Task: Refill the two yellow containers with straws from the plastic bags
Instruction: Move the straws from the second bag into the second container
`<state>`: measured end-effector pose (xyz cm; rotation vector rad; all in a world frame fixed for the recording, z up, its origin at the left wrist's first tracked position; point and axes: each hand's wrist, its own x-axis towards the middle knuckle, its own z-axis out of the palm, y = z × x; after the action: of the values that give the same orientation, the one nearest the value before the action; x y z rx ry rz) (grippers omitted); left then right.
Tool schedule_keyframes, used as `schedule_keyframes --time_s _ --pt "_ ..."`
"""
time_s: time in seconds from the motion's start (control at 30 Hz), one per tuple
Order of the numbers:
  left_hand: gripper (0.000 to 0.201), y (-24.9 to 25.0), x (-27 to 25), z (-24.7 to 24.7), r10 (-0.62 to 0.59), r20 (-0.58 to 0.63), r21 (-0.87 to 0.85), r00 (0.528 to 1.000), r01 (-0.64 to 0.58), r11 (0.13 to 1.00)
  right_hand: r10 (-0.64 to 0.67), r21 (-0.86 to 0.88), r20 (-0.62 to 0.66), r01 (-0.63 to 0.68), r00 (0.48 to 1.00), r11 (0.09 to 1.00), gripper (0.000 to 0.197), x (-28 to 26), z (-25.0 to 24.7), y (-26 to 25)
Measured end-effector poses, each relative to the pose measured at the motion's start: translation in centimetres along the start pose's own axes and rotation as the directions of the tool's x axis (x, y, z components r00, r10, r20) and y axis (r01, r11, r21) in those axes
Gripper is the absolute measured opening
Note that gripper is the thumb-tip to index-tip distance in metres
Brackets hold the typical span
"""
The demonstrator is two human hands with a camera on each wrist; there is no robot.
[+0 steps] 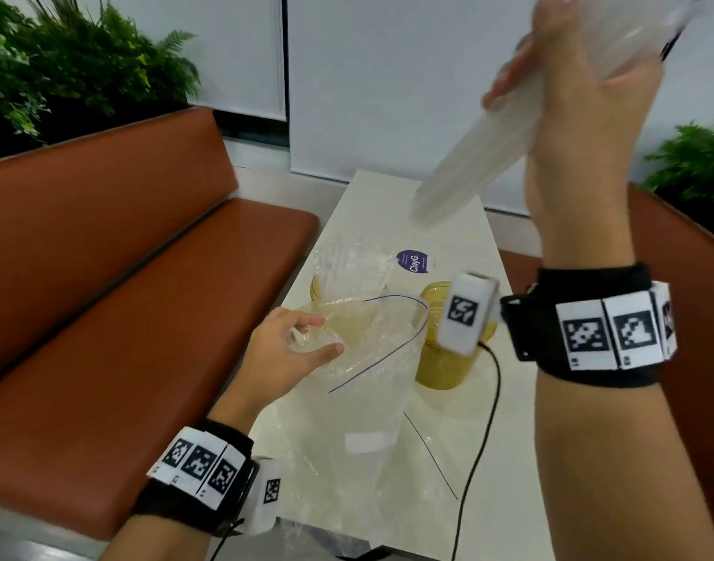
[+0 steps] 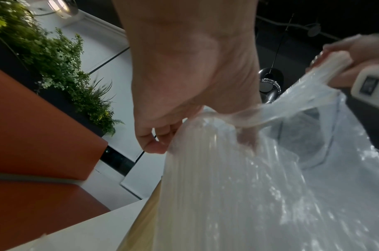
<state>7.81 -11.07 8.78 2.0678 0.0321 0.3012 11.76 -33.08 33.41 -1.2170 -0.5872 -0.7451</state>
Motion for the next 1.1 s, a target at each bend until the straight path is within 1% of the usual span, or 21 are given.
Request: schedule_keyframes --time_s 0.07,0.13,0.2,0.33,0.4,0.47,0.5,0.63,0.67,0.73,0.77,0.8,0.83,0.87,0.9,0.93,0.97,1.0,1.03,1.07,1.1 --pt "0.043 -0.2 0.0 -0.3 0.003 -0.011 -0.009 1.0 -0.003 1.0 -0.024 -0.128 -0.069 0.015 0.997 0.992 0.018 1.1 -2.4 2.3" --pt "0.044 -0.2 -0.1 -0.5 -0.008 -0.011 0.003 1.0 0.008 1.0 0.029 -0.246 -0.121 -0.058 0.992 0.968 0.031 1.0 -4.6 6.4" --pt "0.045 0.0 -0.1 -0.7 -0.022 -0.004 0.016 1.0 0.022 1.0 0.125 -0.342 -0.13 -0.163 0.984 0.926 0.041 -0.2 -6.6 11.0" --pt "0.046 0.3 -0.1 -0.7 -0.005 0.007 -0.01 1.0 0.006 1.0 0.33 -0.491 -0.164 -0.367 0.93 0.79 0.034 -4.3 -9.5 18.7" --pt "0.048 0.5 -0.1 -0.6 -0.003 0.007 -0.027 1.0 0.003 1.0 0.4 -0.526 -0.212 -0.449 0.892 0.722 0.035 -6.1 -10.6 21.1" --pt "0.049 0.6 -0.1 -0.6 -0.005 0.002 -0.035 1.0 0.005 0.999 0.441 -0.535 -0.254 -0.505 0.861 0.678 0.031 -7.6 -11.4 22.5" --pt "0.05 0.6 -0.1 -0.6 -0.005 0.0 -0.039 1.0 0.005 0.999 0.457 -0.55 -0.267 -0.524 0.848 0.65 0.034 -8.1 -11.8 22.8" --pt "0.046 0.8 -0.2 -0.6 -0.011 -0.006 -0.045 1.0 0.011 0.999 0.538 -0.708 -0.297 -0.56 0.789 0.431 0.055 -9.5 -12.5 22.8" --pt "0.041 0.9 -0.2 -0.7 -0.02 -0.011 -0.056 1.0 0.02 0.998 0.564 -0.7 -0.311 -0.585 0.765 0.409 0.069 -9.6 -12.7 22.6" --pt "0.027 1.3 -0.3 -0.7 -0.052 -0.012 -0.132 0.999 0.05 0.99 0.617 -0.657 -0.302 -0.628 0.727 0.418 0.113 -9.5 -12.7 21.9" --pt "0.023 1.4 -0.4 -0.7 -0.064 -0.004 -0.18 0.998 0.062 0.982 0.631 -0.639 -0.285 -0.634 0.721 0.436 0.127 -9.3 -12.6 21.5" --pt "0.024 1.5 -0.5 -0.7 -0.073 0.001 -0.214 0.997 0.071 0.974 0.622 -0.639 -0.268 -0.619 0.736 0.456 0.133 -9.1 -12.5 20.9" --pt "0.026 1.4 -0.5 -0.7 -0.085 0.0 -0.231 0.996 0.083 0.969 0.579 -0.666 -0.263 -0.579 0.772 0.471 0.132 -8.7 -12.1 20.2" --pt "0.028 1.4 -0.5 -0.7 -0.101 -0.006 -0.241 0.995 0.096 0.966 0.502 -0.708 -0.26 -0.517 0.825 0.482 0.125 -8.3 -11.5 19.2" --pt "0.029 1.2 -0.4 -0.7 -0.113 -0.012 -0.251 0.994 0.106 0.962 0.394 -0.748 -0.243 -0.43 0.886 0.506 0.111 -7.9 -10.8 18.2" --pt "0.03 1.0 -0.4 -0.6 -0.117 -0.017 -0.257 0.993 0.109 0.96 0.268 -0.765 -0.195 -0.317 0.943 0.56 0.089 -7.7 -9.7 16.9" --pt "0.032 0.8 -0.4 -0.6 -0.118 -0.022 -0.258 0.993 0.108 0.96 0.151 -0.747 -0.129 -0.196 0.98 0.635 0.062 -7.7 -8.4 15.6" --pt "0.032 0.7 -0.4 -0.5 -0.118 -0.026 -0.255 0.993 0.108 0.961 0.082 -0.697 -0.041 -0.087 0.996 0.712 0.035 -7.7 -6.9 14.4" --pt "0.033 0.6 -0.5 -0.4 -0.117 -0.03 -0.256 0.993 0.105 0.961 0.081 -0.641 0.08 -0.011 0.993 0.767 0.015 -7.9 -5.5 13.4" --pt "0.033 0.4 -0.5 -0.4 -0.115 -0.036 -0.26 0.993 0.102 0.96 0.149 -0.61 0.231 0.024 0.962 0.792 0.004 -8.4 -4.1 12.5" --pt "0.034 0.3 -0.5 -0.3 -0.116 -0.041 -0.269 0.992 0.1 0.958 0.258 -0.602 0.386 0.03 0.885 0.798 0.006 -9.0 -2.8 12.0"
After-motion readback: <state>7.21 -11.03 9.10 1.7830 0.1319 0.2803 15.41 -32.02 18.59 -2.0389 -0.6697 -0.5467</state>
